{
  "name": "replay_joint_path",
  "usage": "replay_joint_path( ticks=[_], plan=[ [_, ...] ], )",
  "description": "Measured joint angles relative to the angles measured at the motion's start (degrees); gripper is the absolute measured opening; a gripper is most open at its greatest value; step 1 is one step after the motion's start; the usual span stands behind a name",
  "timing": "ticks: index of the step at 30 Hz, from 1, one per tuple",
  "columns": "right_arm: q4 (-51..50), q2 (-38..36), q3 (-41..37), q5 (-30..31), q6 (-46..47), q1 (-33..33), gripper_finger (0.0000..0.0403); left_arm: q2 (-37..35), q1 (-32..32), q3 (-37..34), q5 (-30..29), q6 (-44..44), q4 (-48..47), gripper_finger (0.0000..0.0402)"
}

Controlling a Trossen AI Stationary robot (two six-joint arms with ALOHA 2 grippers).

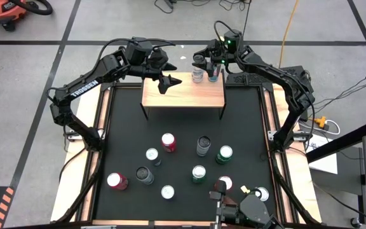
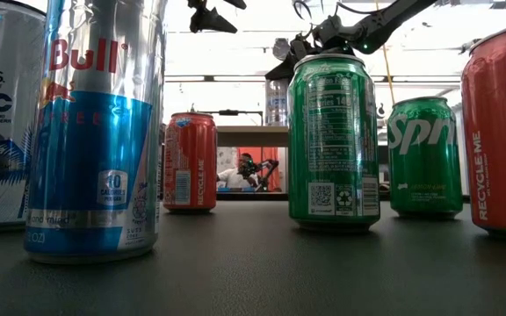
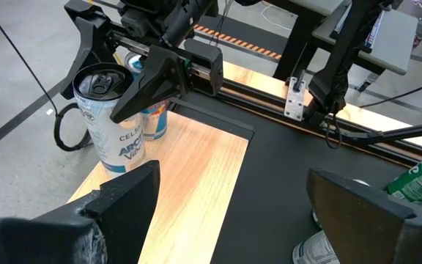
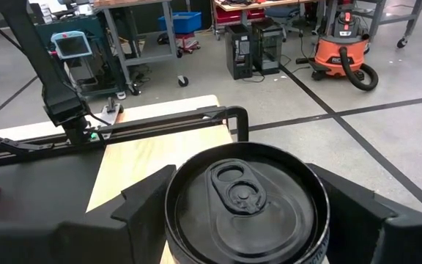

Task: Place canned beverage on shelf
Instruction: Put the top left white soda can on the shelf

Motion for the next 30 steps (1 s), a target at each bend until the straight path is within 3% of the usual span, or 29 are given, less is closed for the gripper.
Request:
replay_joint_path(
  ticks=[18,30],
  plan=[
    [-0.37,-0.02,0.0,-0.22,0.85,0.0,0.0264,0.0,0.0,0.0,0.0,0.0,0.0,0.0347],
    [-0.24,-0.15,0.09,-0.22,0.87,0.0,0.029,0.0,0.02,-0.01,0.0,-0.02,-0.01,0.0347]
  ],
)
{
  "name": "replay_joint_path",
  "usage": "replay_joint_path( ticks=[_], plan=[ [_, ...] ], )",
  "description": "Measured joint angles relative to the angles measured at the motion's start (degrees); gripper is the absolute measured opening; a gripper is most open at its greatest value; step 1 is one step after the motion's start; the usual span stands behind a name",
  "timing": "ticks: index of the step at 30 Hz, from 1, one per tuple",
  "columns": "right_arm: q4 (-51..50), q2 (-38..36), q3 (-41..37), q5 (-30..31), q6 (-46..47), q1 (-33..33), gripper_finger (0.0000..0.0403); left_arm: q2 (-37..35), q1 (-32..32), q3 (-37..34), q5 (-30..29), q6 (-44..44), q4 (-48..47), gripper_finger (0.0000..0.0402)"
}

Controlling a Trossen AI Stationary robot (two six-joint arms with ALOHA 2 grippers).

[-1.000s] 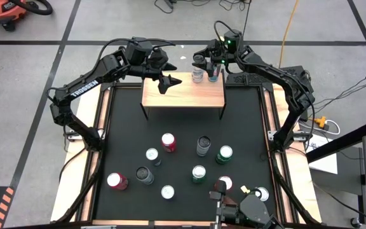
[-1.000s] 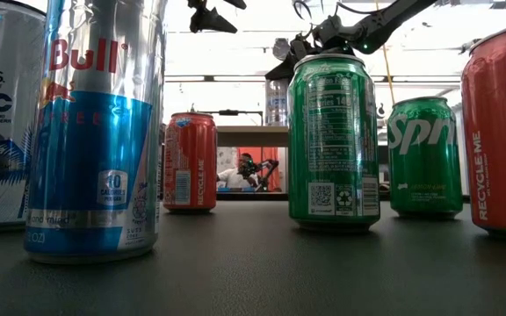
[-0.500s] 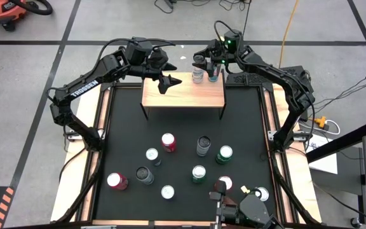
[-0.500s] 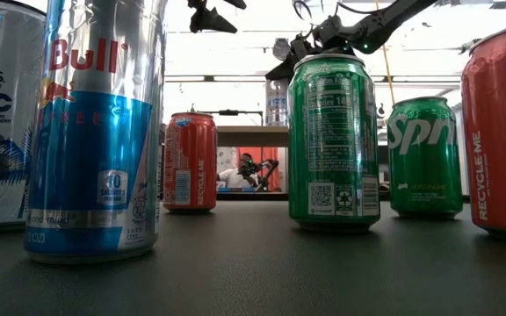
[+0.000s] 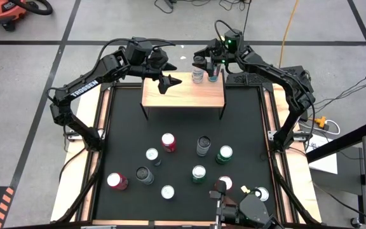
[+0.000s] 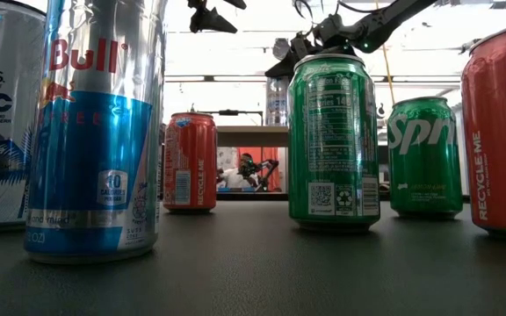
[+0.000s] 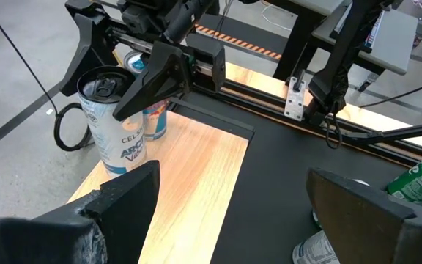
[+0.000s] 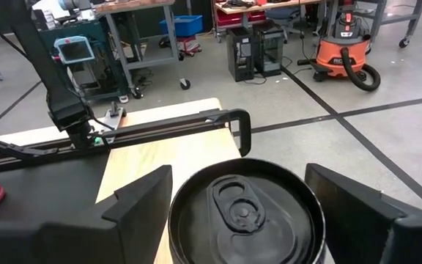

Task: Place canned beverage on shelf
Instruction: Put the top left white soda can on the shelf

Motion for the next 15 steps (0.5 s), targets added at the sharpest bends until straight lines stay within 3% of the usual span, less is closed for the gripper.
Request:
replay_joint_path(
  ticks=[15],
  plan=[
    [-0.25,-0.41,0.09,0.31,2.35,-0.02,0.0291,0.0,-0.02,0.0,-0.22,-0.13,-0.02,0.0347]
  ],
)
